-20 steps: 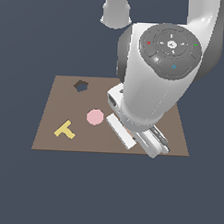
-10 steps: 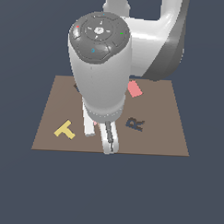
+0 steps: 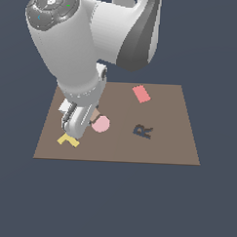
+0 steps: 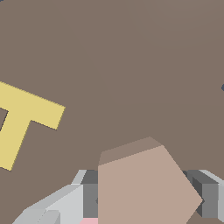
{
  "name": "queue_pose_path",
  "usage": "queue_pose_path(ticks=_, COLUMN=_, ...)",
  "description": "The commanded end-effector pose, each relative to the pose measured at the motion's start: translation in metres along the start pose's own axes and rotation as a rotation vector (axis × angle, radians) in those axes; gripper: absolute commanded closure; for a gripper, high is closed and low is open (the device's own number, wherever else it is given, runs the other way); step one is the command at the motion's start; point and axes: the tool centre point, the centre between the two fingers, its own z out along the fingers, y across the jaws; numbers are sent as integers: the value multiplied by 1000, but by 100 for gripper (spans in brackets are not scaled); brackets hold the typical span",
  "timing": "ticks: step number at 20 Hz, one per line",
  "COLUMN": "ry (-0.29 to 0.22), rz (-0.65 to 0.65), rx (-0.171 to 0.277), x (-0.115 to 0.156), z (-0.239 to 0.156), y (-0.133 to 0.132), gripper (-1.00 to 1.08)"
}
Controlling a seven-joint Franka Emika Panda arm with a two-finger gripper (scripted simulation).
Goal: Insert a designated object into the corresponding slot on a board.
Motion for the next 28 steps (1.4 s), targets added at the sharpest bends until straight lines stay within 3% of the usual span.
queue_pose_path(ticks=1, ry=0, rz=125, rx=0, x=18, z=-1, y=15, gripper=108)
queue_pose_path(ticks=7, ry=0, rz=359, rx=0, x=46, z=-2, y=50, gripper=108)
queue_pose_path(ticks=14, ry=0, rz=533, rx=-1, x=60, z=-2, y=81, gripper=108)
queue_pose_path(ticks=28, ry=0, rz=612, rx=-2, x=63, z=1, y=95, gripper=108)
